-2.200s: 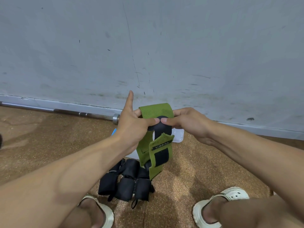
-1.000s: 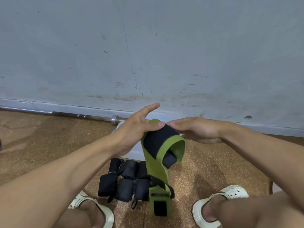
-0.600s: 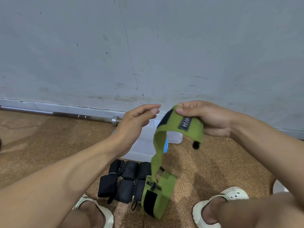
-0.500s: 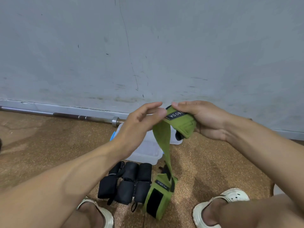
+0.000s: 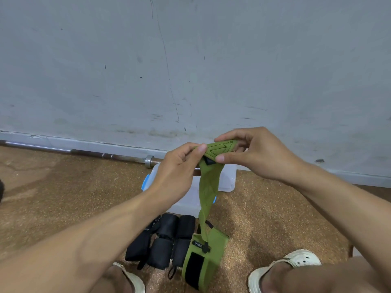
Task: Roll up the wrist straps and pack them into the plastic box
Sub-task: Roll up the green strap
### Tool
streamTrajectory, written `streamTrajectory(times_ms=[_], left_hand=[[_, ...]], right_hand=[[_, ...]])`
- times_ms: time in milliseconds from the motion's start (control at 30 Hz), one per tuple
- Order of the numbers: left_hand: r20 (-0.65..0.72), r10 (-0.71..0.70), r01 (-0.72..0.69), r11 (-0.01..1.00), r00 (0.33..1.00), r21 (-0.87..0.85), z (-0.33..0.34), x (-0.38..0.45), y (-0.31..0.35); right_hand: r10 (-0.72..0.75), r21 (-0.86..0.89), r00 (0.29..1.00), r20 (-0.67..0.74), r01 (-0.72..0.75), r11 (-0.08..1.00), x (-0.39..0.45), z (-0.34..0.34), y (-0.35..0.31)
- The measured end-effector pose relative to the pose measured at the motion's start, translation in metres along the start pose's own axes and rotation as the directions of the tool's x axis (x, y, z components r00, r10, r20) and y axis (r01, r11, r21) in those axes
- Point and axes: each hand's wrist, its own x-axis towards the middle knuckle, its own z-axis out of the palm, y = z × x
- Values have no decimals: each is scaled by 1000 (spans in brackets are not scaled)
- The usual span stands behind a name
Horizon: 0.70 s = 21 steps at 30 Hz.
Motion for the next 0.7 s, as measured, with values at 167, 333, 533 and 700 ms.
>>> streamTrajectory(times_ms=[167, 333, 533, 700], left_hand=[[18, -52, 52, 999, 998, -3, 0, -2, 2], [81, -144, 150, 985, 986, -81, 1, -5, 9], [122, -224, 247, 941, 967, -232, -3, -4, 12], [88, -215, 233, 900, 973, -368, -10, -3, 13]], right_hand=[[-132, -285, 989, -61, 109, 952, 1, -4, -1], [-207, -207, 974, -95, 184, 961, -2, 6, 3], [-406, -165, 887, -219, 377, 912, -1, 15, 7], [-423, -93, 887, -187, 412, 906, 4, 18, 11]])
